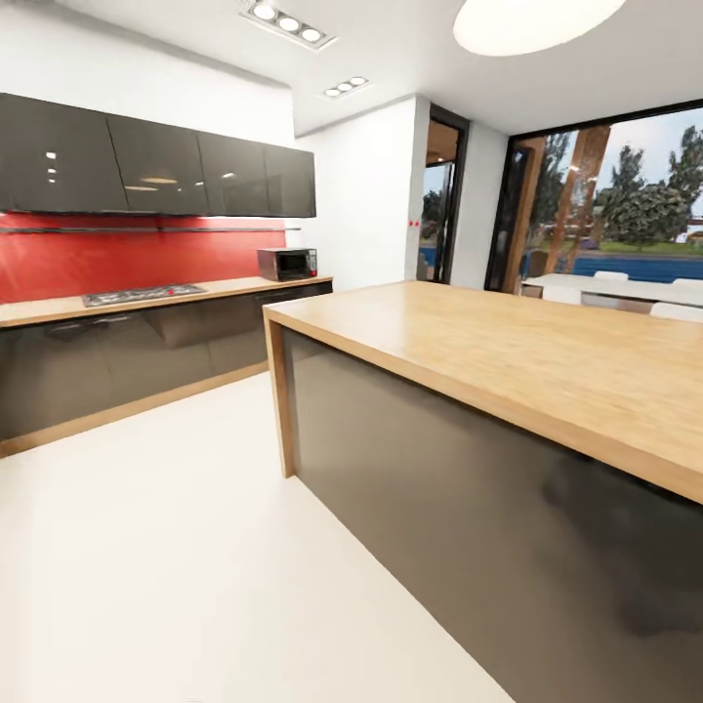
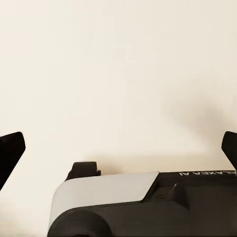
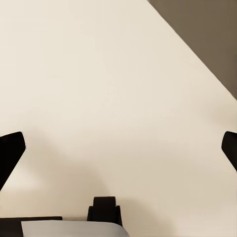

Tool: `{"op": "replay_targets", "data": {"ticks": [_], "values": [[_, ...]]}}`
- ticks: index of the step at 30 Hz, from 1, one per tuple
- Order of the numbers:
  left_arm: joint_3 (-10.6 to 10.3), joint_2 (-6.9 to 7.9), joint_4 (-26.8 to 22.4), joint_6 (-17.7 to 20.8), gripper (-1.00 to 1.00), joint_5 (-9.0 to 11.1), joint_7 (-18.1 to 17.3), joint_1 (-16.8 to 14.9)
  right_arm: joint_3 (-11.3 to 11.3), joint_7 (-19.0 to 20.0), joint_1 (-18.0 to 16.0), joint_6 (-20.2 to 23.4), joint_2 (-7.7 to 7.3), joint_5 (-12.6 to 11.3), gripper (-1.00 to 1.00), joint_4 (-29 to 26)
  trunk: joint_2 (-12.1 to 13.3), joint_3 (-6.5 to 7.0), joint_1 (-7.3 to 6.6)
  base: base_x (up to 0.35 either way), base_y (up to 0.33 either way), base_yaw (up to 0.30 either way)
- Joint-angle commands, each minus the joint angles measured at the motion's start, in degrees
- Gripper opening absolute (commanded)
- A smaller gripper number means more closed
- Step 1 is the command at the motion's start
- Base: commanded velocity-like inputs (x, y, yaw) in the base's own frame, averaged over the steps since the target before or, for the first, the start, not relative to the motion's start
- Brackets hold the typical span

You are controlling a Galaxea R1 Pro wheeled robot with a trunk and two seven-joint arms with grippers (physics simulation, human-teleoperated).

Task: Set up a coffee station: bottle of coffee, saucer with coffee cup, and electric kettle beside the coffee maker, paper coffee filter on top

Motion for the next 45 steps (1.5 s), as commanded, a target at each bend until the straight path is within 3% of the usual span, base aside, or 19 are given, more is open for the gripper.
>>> {"op": "replay_targets", "data": {"ticks": [1, 22, 45], "values": [[0.00, -0.02, -0.01, -0.10, 1.00, -0.03, -0.09, 0.01, 0.04, -0.01, -0.02, -0.13, 0.01, 0.05, 1.00, 0.02, -0.02, -0.05, 0.00, 0.000, 0.000, 0.239], [0.00, -0.27, 0.00, -0.10, 1.00, -0.03, -0.01, 0.01, 0.06, -0.02, -0.02, -0.14, 0.58, 0.06, 1.00, 0.08, -0.02, -0.05, 0.00, 0.000, 0.000, 0.241], [-0.08, -0.36, 0.04, -0.10, 1.00, 0.06, 0.00, 0.01, -0.07, -0.24, -0.02, -0.13, 0.20, 0.12, 1.00, 0.27, -0.02, -0.05, 0.00, 0.000, 0.000, 0.268]]}}
